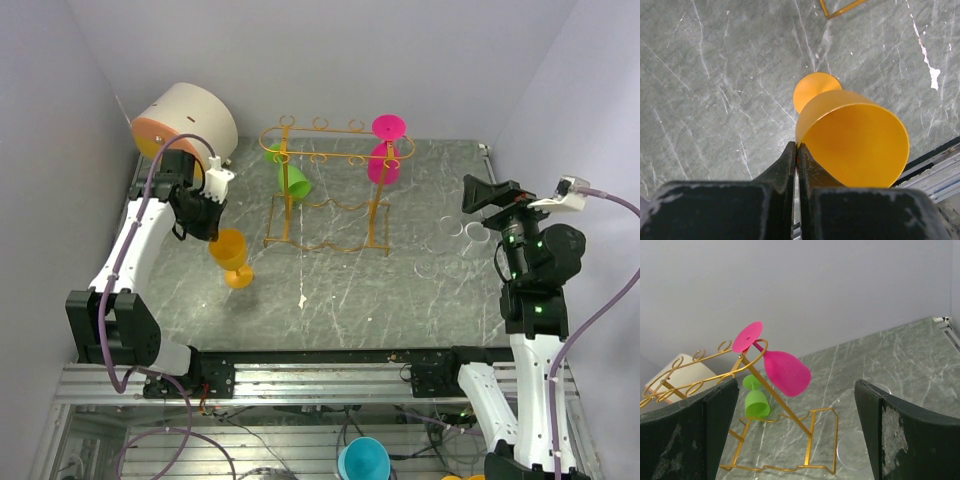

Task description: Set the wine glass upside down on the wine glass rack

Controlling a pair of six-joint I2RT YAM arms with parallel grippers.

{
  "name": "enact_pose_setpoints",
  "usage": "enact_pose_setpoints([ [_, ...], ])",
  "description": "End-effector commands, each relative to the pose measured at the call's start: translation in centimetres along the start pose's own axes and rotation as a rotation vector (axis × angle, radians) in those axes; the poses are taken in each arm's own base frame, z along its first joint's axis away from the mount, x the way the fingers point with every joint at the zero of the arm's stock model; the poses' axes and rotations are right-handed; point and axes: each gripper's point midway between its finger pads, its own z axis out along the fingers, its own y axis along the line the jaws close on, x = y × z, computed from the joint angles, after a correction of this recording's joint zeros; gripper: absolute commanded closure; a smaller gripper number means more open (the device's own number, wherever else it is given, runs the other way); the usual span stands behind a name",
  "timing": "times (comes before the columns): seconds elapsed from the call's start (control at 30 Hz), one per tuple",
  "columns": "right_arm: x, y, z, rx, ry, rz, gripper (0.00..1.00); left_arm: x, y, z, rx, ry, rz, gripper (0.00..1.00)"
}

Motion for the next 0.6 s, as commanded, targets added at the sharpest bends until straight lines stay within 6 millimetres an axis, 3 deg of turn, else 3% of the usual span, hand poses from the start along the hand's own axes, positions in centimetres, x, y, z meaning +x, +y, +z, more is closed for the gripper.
enact_pose_setpoints([
  [0.0,-2.9,1.6,0.0,-0.033,-0.052,-0.016,0.0,-0.9,-0.4,-2.9,-0.036,-0.024,0.054,0.93],
  [0.03,-3.1,2.1,0.1,-0.052,-0.052,-0.007,0.0,-1.9,-0.3,-4.5,-0.063,-0.056,0.072,0.93],
  [0.1,-6.1,4.7,-0.1,-0.136,-0.103,0.021,0.0,-4.8,0.0,-8.8,-0.128,-0.161,0.121,0.93],
  [0.17,-8.4,7.4,-0.2,-0.244,-0.138,0.048,0.0,-7.9,-0.2,-14.3,-0.207,-0.302,0.187,0.93],
  [0.27,-10.1,11.8,0.0,-0.438,-0.12,0.111,0.0,-11.0,-0.2,-21.2,-0.346,-0.486,0.25,0.93],
  [0.37,-10.5,16.0,0.2,-0.673,-0.063,0.228,0.0,-13.0,-0.4,-27.8,-0.486,-0.663,0.291,0.93],
  [0.5,-10.3,20.1,0.4,-0.932,0.03,0.422,0.02,-14.6,-1.6,-36.9,-0.67,-0.963,0.323,0.93],
  [0.57,-9.7,22.6,1.2,-1.0,0.093,0.468,0.04,-15.1,-2.9,-40.0,-0.698,-1.088,0.35,0.93],
])
